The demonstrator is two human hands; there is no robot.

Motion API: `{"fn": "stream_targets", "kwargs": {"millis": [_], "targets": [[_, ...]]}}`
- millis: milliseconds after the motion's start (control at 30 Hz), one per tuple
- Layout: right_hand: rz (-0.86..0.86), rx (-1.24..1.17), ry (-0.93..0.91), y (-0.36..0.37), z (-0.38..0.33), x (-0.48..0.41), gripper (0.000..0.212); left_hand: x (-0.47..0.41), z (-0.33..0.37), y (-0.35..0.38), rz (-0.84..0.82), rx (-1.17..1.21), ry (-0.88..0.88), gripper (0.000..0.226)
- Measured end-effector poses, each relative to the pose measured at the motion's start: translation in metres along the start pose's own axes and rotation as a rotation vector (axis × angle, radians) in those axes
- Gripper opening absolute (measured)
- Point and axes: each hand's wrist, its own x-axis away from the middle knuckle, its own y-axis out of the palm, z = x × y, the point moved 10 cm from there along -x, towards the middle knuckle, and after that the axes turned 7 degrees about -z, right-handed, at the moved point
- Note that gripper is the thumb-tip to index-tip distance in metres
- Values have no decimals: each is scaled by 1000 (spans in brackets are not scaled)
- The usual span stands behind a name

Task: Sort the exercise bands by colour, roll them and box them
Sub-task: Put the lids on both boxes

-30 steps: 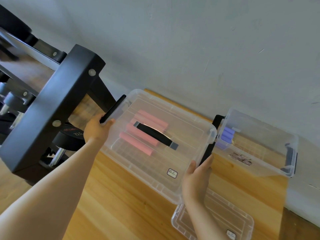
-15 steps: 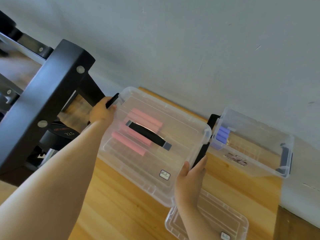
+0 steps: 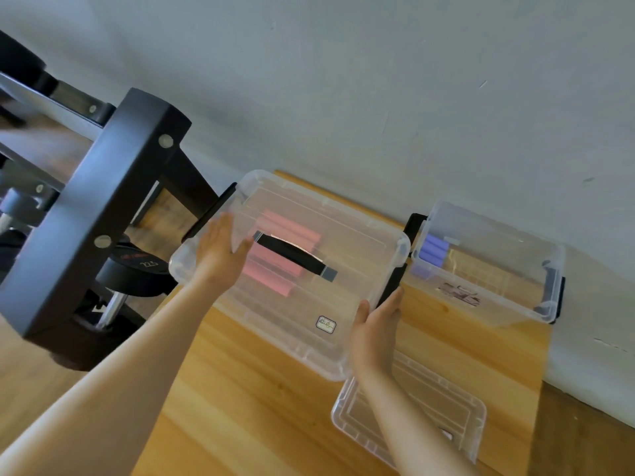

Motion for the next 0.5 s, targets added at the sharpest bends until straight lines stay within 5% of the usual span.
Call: {"fn": "stream_targets", "kwargs": {"millis": [133,500], "targets": [[-155,-61,-53,-3,10,11,67,54,42,15,12,228,121,62],[-310,86,-58,-13,85,68,60,172,118,81,5,357,289,54]]}}
